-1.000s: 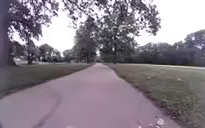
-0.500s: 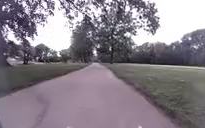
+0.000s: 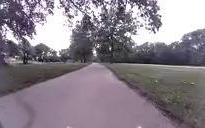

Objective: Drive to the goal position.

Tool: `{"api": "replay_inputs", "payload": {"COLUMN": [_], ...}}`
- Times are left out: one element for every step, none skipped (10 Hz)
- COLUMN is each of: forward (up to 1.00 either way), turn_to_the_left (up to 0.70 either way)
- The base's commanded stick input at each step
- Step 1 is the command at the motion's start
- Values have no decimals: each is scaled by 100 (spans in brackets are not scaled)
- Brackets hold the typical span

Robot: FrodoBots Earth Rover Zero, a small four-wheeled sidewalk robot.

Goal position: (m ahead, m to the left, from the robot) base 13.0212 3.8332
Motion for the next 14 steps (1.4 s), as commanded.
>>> {"api": "replay_inputs", "payload": {"forward": [70, 70, 70, 70, 70, 70, 70, 70, 70, 70, 70, 70, 70, 70], "turn_to_the_left": [9, 11, 7, 2, 1, 1, 1, 1, 4, 9, 11, 11, 11, 4]}}
